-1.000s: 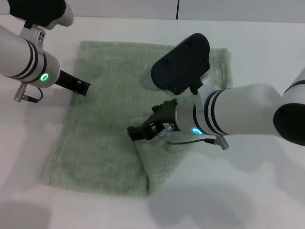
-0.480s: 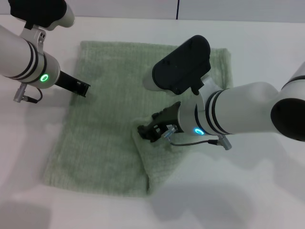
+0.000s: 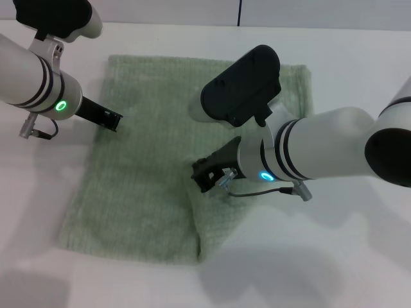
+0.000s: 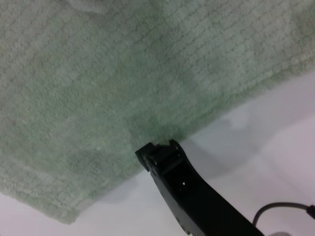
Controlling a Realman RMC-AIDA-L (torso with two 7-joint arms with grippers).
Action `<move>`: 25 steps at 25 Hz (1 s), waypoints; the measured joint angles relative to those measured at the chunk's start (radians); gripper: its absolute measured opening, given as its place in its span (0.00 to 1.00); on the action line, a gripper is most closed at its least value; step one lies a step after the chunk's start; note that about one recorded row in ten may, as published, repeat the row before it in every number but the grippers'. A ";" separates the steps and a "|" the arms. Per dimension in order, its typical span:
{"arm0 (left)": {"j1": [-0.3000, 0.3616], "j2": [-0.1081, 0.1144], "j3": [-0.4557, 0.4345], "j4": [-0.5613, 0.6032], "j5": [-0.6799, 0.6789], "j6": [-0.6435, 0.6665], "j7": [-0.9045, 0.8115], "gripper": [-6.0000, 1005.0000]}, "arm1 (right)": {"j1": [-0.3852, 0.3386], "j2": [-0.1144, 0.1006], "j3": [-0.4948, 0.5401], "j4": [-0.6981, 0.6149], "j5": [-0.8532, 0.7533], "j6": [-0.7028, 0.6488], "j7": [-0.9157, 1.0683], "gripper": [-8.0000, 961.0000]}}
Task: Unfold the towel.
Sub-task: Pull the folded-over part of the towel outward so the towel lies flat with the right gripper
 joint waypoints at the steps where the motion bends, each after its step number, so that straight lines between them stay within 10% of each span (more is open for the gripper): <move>1: 0.000 0.000 0.000 0.000 0.000 0.000 0.000 0.05 | 0.000 0.000 0.000 0.002 0.000 0.003 0.000 0.17; 5: 0.000 0.000 0.002 -0.004 0.000 -0.005 0.000 0.05 | 0.001 0.000 0.002 0.030 -0.006 0.031 0.000 0.01; 25: 0.000 0.000 0.014 -0.001 0.000 -0.009 0.000 0.05 | -0.018 0.000 0.027 0.359 -0.192 0.357 0.089 0.01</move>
